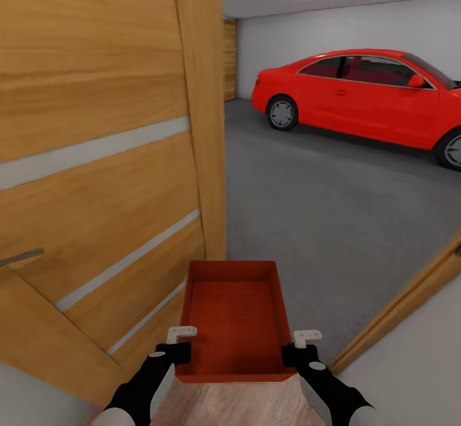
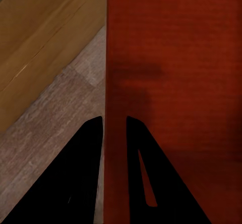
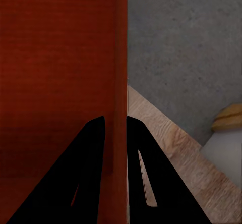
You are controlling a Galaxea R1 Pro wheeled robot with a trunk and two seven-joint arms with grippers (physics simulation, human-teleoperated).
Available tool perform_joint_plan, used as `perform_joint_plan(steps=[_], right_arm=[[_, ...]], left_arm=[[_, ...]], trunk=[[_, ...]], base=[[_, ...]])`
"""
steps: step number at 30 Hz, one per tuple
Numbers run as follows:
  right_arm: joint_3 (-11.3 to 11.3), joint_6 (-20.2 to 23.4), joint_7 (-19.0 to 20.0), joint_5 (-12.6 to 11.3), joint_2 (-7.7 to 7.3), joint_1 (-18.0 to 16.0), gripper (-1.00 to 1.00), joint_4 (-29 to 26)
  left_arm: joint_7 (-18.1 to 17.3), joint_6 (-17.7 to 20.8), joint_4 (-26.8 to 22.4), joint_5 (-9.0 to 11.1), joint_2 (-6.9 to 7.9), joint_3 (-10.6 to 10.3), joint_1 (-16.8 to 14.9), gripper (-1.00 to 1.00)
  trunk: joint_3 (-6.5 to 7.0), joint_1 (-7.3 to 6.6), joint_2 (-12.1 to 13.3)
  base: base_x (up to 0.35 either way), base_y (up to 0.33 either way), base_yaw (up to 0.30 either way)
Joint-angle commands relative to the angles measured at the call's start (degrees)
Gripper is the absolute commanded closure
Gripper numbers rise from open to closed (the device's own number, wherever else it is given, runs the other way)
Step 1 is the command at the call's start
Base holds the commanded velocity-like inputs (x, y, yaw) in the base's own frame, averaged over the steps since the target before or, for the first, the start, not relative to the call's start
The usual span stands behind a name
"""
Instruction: Move the two storage containers from the living room to the garage. In the garage, place one container on the floor and stack the other container on top of it (either order is fine).
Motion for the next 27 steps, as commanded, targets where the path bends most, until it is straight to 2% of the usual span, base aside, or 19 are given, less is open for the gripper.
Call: perform_joint_plan(steps=[1, 7, 27], right_arm=[[-0.44, -0.08, -0.98, -0.85, -1.43, -0.05, 1.00, 0.90], [-0.49, -0.06, -0.99, -0.85, -1.38, -0.05, 1.00, 0.90], [-0.44, -0.05, -0.99, -0.76, -1.35, -0.05, 1.00, 0.90]], left_arm=[[0.37, 0.35, -0.30, -0.62, 0.02, 0.26, -0.03, 1.00], [0.62, 0.35, -0.28, -0.69, 0.01, 0.24, -0.03, 1.00], [0.66, 0.35, -0.30, -0.71, 0.02, 0.24, -0.03, 1.00]], trunk=[[-0.05, 0.03, -0.04], [-0.05, 0.03, -0.04], [-0.05, 0.03, -0.04]], base=[[0.202, 0.165, 0.000], [0.057, 0.045, -0.036], [0.001, 0.000, -0.170]])
